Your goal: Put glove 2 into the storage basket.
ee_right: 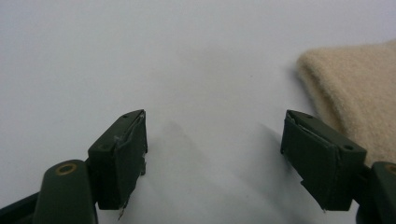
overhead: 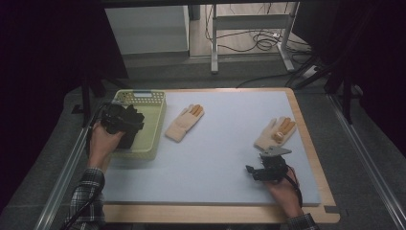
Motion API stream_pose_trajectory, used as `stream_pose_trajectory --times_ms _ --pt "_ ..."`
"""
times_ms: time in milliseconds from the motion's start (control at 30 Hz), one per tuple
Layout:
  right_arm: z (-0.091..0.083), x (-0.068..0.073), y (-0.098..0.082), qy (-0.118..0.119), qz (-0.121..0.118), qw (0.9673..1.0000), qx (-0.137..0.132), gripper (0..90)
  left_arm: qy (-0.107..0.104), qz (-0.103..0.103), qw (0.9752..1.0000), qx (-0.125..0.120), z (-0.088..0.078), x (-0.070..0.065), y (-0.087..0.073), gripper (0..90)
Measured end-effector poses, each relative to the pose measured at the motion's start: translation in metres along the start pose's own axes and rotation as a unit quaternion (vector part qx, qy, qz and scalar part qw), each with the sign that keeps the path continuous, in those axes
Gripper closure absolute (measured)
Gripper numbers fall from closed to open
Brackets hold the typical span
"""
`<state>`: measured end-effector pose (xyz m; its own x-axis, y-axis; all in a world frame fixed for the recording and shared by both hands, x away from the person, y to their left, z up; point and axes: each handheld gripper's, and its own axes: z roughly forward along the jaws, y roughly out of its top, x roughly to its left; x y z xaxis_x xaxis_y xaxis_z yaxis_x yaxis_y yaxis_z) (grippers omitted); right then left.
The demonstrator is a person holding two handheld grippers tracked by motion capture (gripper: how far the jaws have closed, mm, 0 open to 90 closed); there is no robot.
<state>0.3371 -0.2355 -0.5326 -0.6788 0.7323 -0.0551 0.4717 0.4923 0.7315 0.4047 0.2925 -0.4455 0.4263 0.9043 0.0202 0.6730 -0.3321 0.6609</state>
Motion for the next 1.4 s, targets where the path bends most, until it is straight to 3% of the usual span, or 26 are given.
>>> stream_pose_trajectory --times_ms 233,467,667,867,1067,1167,1400 --pt "0.000 0.000 0.000 0.000 0.000 1.0000 0.000 22.6 -0.015 0.024 0.9992 -0.029 -0.012 -0.024 -0.003 0.0" --pt "0.000 0.000 0.000 0.000 0.000 1.0000 0.000 22.5 -0.032 0.053 0.9967 -0.052 -0.024 -0.047 -0.006 0.0" --pt "0.000 0.000 0.000 0.000 0.001 1.0000 0.000 22.5 -0.044 0.090 0.9932 -0.060 -0.029 -0.077 -0.012 0.0" --pt "0.000 0.000 0.000 0.000 0.001 1.0000 0.000 22.5 -0.070 0.115 0.9877 -0.079 -0.032 -0.107 -0.022 0.0" --pt "0.000 0.000 0.000 0.000 0.001 1.0000 0.000 22.5 -0.099 0.132 0.9821 -0.092 -0.027 -0.137 -0.037 0.1" --pt "0.000 0.000 0.000 0.000 0.001 1.0000 0.000 22.5 -0.102 0.146 0.9797 -0.091 -0.020 -0.153 -0.047 0.6" --pt "0.000 0.000 0.000 0.000 0.001 1.0000 0.000 22.5 -0.113 0.152 0.9794 -0.070 0.008 -0.174 -0.069 0.5"
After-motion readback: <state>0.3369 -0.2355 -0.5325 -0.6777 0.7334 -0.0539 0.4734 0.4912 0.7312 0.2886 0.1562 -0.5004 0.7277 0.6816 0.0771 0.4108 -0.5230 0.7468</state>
